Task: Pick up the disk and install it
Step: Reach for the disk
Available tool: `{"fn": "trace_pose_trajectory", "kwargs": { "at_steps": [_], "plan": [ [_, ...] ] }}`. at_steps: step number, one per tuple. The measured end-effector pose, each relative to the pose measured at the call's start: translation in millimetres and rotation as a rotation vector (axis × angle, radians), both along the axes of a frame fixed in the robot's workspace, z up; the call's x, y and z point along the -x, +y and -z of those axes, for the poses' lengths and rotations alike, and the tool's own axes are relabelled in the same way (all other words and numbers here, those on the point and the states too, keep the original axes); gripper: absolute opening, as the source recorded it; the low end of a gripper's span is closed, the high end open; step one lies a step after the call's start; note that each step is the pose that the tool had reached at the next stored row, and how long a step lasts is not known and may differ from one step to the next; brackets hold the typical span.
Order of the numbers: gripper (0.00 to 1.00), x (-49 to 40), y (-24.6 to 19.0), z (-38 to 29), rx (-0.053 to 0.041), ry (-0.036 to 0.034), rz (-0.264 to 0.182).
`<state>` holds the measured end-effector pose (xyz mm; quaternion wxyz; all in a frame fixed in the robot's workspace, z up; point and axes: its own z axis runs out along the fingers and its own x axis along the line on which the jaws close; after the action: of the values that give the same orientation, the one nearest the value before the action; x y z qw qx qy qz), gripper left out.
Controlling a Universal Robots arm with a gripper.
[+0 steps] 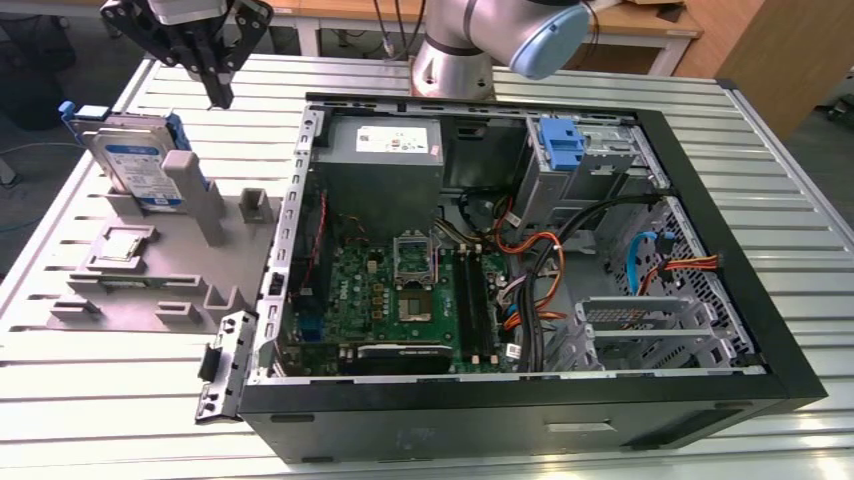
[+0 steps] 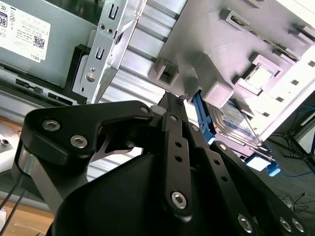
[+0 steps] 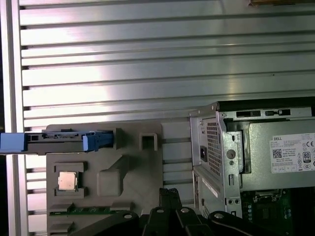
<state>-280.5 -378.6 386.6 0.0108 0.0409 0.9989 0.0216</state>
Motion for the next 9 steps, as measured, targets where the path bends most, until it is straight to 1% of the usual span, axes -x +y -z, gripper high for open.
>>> {"fn": "trace_pose_trajectory", "kwargs": {
  "at_steps": [9],
  "plan": [
    [0.10, 3.0, 0.0, 0.1, -0.0001, -0.0001, 0.000]
  ]
}}
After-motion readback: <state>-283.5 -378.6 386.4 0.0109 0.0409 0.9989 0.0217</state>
